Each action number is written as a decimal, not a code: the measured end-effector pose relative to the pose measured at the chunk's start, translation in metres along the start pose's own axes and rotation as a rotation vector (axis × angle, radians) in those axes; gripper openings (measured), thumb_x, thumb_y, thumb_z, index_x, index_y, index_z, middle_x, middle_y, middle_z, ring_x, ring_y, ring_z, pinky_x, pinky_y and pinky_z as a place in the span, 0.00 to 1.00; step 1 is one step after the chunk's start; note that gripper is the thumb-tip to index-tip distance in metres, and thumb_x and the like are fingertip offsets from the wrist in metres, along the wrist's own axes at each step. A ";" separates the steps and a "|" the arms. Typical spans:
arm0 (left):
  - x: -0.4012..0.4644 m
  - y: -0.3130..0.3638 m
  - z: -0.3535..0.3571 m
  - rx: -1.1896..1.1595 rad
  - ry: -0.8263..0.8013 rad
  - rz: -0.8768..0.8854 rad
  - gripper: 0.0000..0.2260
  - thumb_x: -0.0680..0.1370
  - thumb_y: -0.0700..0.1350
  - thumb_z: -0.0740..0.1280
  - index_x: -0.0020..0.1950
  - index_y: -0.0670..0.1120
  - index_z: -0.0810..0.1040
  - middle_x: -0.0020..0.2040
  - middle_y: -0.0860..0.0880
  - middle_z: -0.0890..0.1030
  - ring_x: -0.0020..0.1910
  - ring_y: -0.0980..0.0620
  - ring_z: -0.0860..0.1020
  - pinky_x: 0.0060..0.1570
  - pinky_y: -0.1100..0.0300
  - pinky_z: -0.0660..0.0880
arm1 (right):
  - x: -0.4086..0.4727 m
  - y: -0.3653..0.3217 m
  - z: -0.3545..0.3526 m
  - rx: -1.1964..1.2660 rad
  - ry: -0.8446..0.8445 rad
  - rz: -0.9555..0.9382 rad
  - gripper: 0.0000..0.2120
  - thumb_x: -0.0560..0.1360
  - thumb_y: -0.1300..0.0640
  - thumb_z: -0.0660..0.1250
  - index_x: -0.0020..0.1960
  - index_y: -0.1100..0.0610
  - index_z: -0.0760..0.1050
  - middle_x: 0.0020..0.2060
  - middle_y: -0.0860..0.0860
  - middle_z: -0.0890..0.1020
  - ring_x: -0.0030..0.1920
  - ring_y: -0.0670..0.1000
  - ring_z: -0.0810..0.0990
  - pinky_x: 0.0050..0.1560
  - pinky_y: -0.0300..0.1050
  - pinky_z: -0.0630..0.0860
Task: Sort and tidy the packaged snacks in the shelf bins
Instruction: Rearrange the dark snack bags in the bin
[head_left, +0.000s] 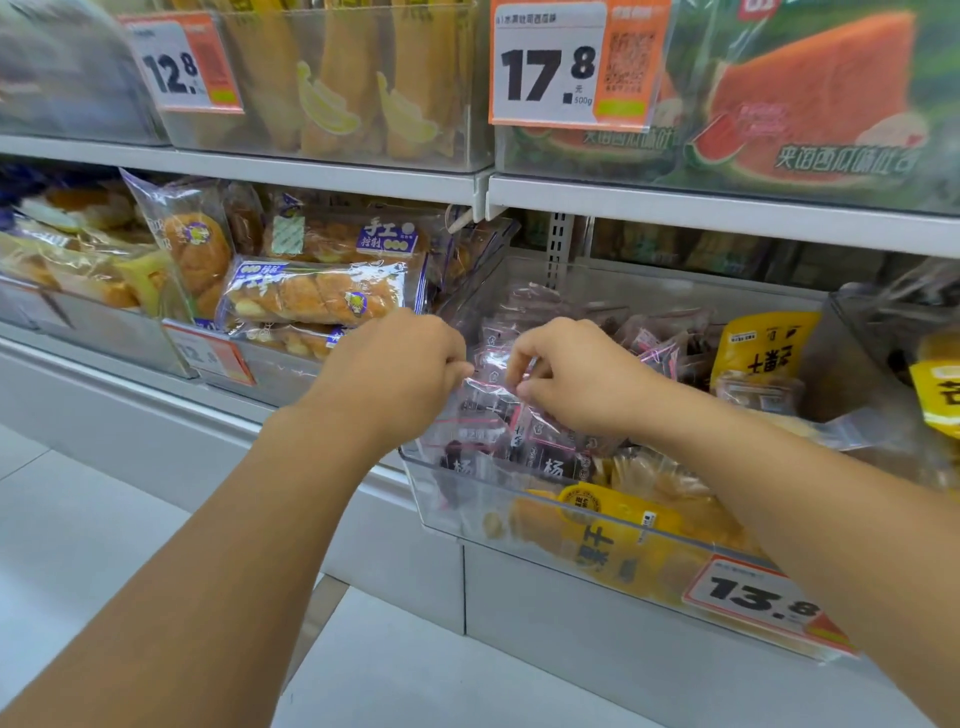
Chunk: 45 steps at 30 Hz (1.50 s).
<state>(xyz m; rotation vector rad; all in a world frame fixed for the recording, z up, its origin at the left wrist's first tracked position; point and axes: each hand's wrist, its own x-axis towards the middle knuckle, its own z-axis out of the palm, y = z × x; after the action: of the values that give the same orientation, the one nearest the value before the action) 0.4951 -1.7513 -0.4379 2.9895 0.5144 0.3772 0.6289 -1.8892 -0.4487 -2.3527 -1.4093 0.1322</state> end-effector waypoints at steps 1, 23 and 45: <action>0.001 0.001 -0.001 0.009 -0.020 -0.006 0.12 0.83 0.53 0.61 0.41 0.53 0.73 0.36 0.51 0.74 0.39 0.45 0.75 0.37 0.54 0.70 | 0.000 0.004 0.000 0.030 -0.003 0.025 0.05 0.78 0.60 0.68 0.47 0.56 0.83 0.33 0.39 0.76 0.34 0.38 0.75 0.36 0.35 0.72; 0.002 0.006 -0.009 -0.594 0.219 0.057 0.15 0.69 0.41 0.80 0.49 0.54 0.79 0.43 0.54 0.82 0.42 0.53 0.83 0.47 0.50 0.81 | -0.013 -0.004 -0.028 0.485 0.089 0.186 0.11 0.70 0.62 0.76 0.49 0.56 0.78 0.37 0.53 0.86 0.38 0.49 0.85 0.48 0.51 0.83; -0.005 0.002 -0.006 -0.814 0.064 -0.210 0.23 0.69 0.50 0.78 0.63 0.50 0.78 0.54 0.54 0.83 0.58 0.58 0.78 0.60 0.55 0.76 | -0.026 -0.003 -0.001 0.633 0.142 0.042 0.06 0.78 0.62 0.70 0.42 0.58 0.79 0.28 0.48 0.80 0.27 0.43 0.75 0.32 0.40 0.74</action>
<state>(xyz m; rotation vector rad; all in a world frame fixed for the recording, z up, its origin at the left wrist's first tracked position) 0.4898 -1.7544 -0.4330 2.1281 0.5126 0.5108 0.6137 -1.9110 -0.4496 -1.8251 -1.0507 0.3574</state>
